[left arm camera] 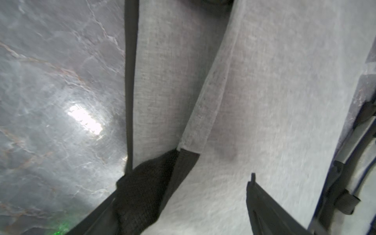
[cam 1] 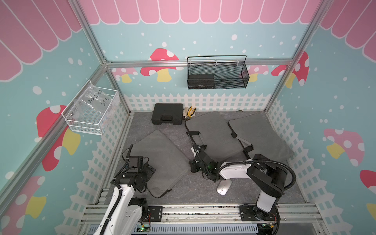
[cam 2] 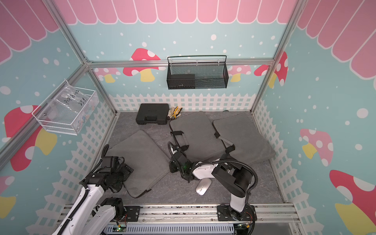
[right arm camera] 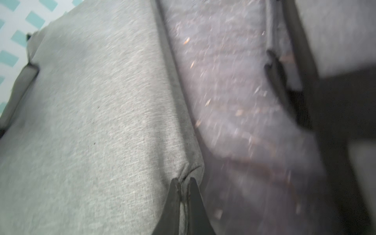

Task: Put the mouse into the laptop bag
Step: Adjust the zippered laptop bag at the center of the board.

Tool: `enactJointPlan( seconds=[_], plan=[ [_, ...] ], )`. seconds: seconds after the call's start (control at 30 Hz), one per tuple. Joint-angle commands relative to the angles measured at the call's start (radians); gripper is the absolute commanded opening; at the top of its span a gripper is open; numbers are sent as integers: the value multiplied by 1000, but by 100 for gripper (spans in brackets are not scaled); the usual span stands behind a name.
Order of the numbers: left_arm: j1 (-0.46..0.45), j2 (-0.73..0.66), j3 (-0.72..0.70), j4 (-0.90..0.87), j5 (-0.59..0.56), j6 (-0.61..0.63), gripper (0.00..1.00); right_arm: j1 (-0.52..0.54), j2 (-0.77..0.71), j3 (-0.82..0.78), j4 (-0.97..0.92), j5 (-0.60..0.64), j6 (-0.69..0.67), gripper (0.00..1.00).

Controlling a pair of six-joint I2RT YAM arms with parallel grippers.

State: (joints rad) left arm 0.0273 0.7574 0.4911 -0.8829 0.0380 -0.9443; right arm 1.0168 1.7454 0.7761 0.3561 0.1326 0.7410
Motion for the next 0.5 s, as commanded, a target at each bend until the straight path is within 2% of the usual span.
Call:
enactJointPlan(
  seconds=[0.0,0.13,0.27,0.3,0.4,0.47],
  plan=[
    [7,21,57,56,7,31,88,100,-65,-44,14,23,46,0],
    [7,62,78,85,-7,36,90,199,-75,-78,58,26,97,0],
    [9,114,94,117,-9,39,90,275,-56,-42,67,42,108,2],
    [8,130,101,124,-9,41,90,283,-51,-32,63,42,105,6],
    [9,178,140,124,-14,65,91,292,-40,-18,65,48,93,26],
    [11,207,190,77,-61,72,94,291,-46,-21,66,57,86,38]
  ],
)
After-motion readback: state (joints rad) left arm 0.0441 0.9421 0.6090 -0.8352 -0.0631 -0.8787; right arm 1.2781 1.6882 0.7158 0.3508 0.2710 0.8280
